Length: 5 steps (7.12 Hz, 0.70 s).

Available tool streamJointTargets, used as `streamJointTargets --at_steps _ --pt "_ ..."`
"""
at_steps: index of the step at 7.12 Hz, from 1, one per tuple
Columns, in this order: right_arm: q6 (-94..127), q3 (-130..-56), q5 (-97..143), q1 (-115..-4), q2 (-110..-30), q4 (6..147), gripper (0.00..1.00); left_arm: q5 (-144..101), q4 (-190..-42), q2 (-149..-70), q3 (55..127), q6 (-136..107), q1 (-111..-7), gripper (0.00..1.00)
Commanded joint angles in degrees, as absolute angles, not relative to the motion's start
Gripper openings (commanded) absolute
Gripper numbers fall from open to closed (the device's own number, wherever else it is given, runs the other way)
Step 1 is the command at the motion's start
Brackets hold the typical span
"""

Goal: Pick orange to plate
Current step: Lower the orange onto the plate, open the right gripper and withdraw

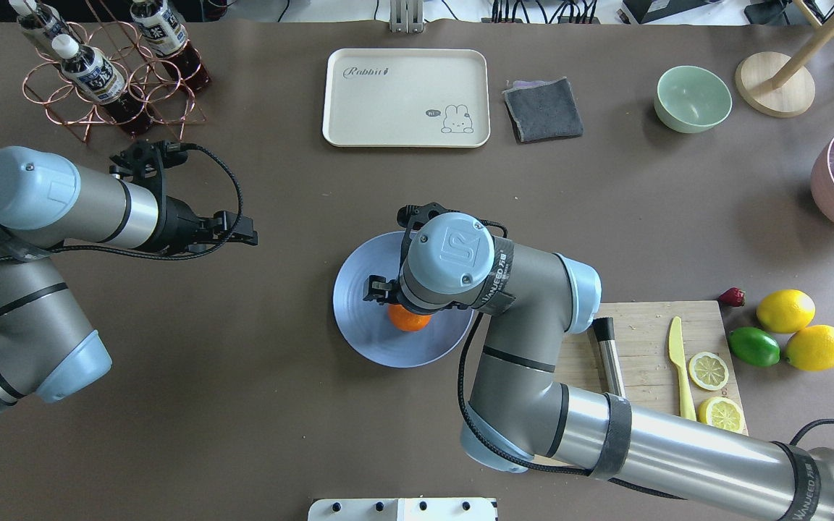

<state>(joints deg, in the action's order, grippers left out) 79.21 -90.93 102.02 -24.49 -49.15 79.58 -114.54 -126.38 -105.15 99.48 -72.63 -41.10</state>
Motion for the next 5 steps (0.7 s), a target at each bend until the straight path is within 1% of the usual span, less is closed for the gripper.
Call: streamJointTargets --at_steps 1,3,5 --pt "76.41 -97.00 112.16 -33.95 -53.32 81.03 1.00 -120.55 -117.31 -104.33 100.28 -61.33 -48.29 0.97" --pt "57.06 -105.34 124.31 -50.02 -66.11 84.71 1.00 -131.69 -111.72 -101.18 100.64 -47.53 -59.18 0.97" --pt "27.41 -105.30 130.24 -64.80 -77.37 89.88 1.00 -139.54 -107.51 -95.13 100.90 -31.99 -71.48 0.97"
